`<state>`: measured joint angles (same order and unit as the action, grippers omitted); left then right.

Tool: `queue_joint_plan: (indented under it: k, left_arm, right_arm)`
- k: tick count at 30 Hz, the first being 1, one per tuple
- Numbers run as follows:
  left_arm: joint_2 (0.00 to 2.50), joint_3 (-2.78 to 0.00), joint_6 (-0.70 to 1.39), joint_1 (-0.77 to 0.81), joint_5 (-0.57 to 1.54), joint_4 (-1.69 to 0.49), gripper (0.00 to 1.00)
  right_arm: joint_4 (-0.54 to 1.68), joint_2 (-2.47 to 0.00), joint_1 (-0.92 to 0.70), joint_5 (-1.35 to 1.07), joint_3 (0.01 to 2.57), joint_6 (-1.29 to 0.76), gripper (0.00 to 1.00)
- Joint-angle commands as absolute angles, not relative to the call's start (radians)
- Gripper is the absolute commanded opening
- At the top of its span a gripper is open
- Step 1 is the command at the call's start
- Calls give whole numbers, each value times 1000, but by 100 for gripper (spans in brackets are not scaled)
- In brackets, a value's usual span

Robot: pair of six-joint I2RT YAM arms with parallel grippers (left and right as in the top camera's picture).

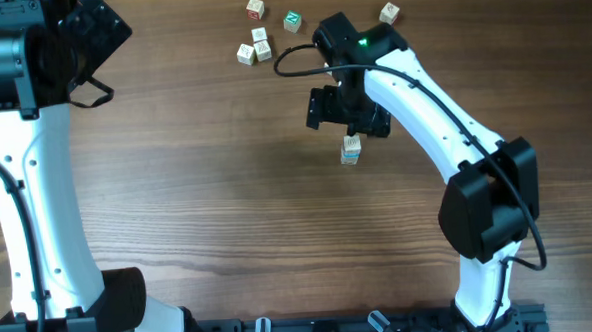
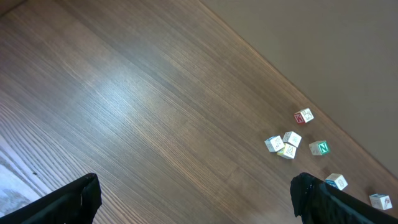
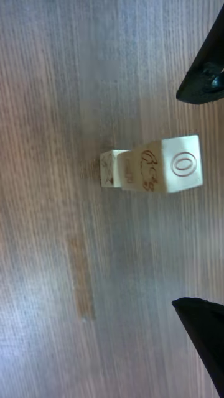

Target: Form a tower

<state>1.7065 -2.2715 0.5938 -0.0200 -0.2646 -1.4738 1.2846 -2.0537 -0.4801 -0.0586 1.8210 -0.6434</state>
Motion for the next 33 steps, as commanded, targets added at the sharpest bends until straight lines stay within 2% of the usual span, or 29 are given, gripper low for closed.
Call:
queue_joint_plan:
  k: [1,6,28,33]
  left_arm:
    - [1689,-2282,607,-25,-281,-1472,100]
    - [1689,-2281,607,-25,-281,-1472,100]
    - [1689,-2281,607,-25,-281,-1472,100]
    - [1689,-2281,607,-25,-281,-1472,100]
  right_arm:
    - [1238,-2071,-479,4,1781,-645,100]
    - [1153,-2071,-459,8,1713,-627,100]
    - [1105,-2154,-453,-35,1642,-550,99]
    - [1081,-2154,-453,-46,1610,-549,93]
